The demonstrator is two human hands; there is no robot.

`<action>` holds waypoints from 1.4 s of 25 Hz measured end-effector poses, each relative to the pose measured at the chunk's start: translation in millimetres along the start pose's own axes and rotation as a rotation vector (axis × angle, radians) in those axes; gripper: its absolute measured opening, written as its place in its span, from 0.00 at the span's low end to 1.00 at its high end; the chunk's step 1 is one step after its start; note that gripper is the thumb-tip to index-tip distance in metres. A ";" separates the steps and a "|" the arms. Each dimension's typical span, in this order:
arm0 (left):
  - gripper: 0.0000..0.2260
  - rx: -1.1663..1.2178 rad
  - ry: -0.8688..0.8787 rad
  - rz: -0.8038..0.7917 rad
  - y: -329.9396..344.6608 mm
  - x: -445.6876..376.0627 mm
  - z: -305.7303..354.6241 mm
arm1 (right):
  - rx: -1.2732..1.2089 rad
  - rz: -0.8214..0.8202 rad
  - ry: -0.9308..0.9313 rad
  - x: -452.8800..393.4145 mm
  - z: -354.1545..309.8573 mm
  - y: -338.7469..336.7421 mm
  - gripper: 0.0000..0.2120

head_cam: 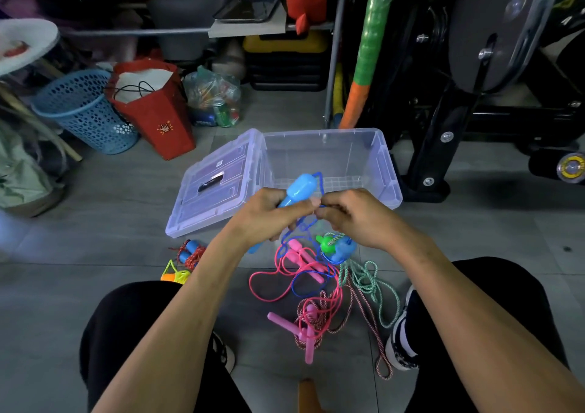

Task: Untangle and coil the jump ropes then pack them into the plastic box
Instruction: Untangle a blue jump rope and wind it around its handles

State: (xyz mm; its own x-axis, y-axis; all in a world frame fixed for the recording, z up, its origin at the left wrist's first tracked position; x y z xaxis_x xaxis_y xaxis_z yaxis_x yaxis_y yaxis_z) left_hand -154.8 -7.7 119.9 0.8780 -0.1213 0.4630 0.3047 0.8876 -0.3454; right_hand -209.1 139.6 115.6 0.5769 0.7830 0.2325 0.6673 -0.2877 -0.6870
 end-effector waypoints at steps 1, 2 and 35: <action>0.20 -0.055 0.008 -0.007 2.6 0.6 1.8 | 0.002 0.008 -0.010 0.0 -0.2 0.2 0.09; 0.17 -0.062 0.021 0.002 3.8 0.2 1.8 | 0.005 0.013 -0.021 0.0 -0.6 0.7 0.09; 0.15 0.549 0.181 0.297 -4.7 -1.2 2.9 | -0.146 -0.036 0.077 10.9 24.8 8.8 0.07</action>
State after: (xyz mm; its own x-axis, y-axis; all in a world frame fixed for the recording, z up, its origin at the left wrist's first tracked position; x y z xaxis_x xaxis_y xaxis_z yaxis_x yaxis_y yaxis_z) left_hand -158.4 -10.4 123.3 0.9588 0.1335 0.2510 -0.1511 0.9872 0.0520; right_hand -208.7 159.2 95.0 0.5823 0.7510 0.3114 0.7461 -0.3415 -0.5716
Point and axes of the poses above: each hand's wrist, its own x-axis away from the middle knuckle, its own y-axis out of the palm, z = x × y, the point moved 6 cm from there along -x, towards the middle knuckle, and after that the axes turned 14 degrees about -z, right-handed, at the moved point
